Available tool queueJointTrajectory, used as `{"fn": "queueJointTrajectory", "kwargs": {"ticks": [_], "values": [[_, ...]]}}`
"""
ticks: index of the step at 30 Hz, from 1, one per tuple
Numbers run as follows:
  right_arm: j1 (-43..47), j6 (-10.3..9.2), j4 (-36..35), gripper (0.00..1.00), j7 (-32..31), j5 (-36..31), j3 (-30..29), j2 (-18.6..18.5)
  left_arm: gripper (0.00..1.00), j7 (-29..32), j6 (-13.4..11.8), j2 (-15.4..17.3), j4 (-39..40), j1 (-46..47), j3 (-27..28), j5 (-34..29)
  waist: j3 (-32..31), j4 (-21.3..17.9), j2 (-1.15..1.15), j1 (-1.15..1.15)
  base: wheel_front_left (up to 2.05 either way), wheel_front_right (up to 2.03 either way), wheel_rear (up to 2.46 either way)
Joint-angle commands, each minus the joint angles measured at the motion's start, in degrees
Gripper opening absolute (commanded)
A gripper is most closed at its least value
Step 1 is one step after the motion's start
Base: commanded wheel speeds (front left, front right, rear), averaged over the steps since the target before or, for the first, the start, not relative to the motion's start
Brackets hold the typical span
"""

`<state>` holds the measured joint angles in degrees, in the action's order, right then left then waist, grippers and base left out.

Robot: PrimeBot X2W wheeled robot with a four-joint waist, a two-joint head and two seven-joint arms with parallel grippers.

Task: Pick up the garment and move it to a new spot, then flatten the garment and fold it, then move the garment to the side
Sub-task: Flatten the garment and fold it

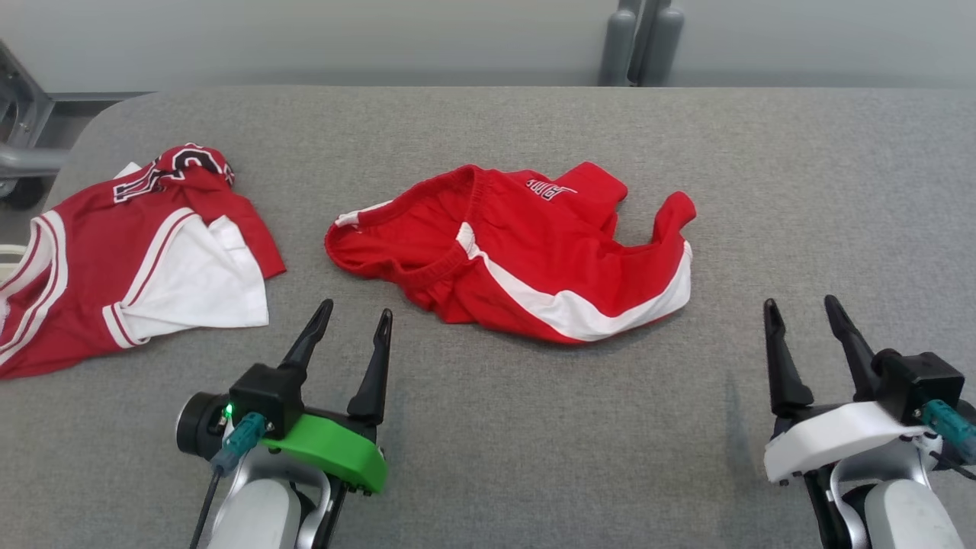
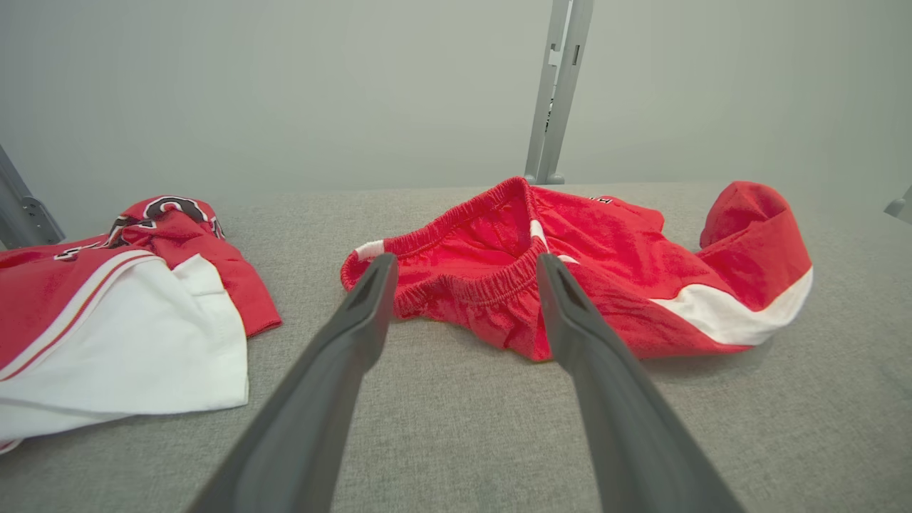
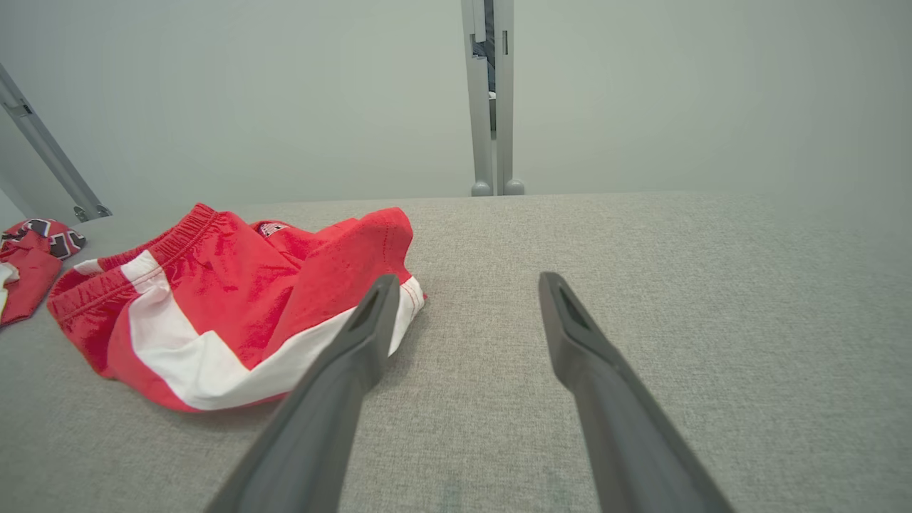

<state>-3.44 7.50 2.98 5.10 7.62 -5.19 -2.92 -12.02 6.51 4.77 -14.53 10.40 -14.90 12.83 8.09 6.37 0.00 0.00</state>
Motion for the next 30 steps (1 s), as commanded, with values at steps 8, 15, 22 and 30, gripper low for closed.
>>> {"fn": "queueJointTrajectory", "kwargs": {"ticks": [8,15,22,30], "values": [[2.27,-0.03,-1.11,1.00,2.68,1.02,5.91,-0.02,1.00,8.92,0.67,1.93,-7.59,10.27,-1.28,2.70,1.64,-7.63,0.00,0.00,0.00,0.00,0.00],[1.59,-0.02,-0.40,1.00,2.63,2.62,7.95,-0.03,1.00,20.05,0.66,2.84,-13.42,18.89,-1.56,5.50,3.75,-12.28,0.00,0.00,0.00,0.00,0.00],[0.88,-0.02,0.70,1.00,2.86,3.03,8.25,0.00,1.00,25.84,-1.61,2.60,-15.28,22.35,-0.74,6.89,5.32,-15.06,0.00,0.00,0.00,0.00,0.00],[0.50,-0.02,1.83,1.00,3.33,2.87,8.05,-0.01,0.88,29.13,-4.21,2.70,-16.03,22.91,-0.26,7.29,6.19,-16.03,0.00,0.00,0.00,0.00,0.00]]}}
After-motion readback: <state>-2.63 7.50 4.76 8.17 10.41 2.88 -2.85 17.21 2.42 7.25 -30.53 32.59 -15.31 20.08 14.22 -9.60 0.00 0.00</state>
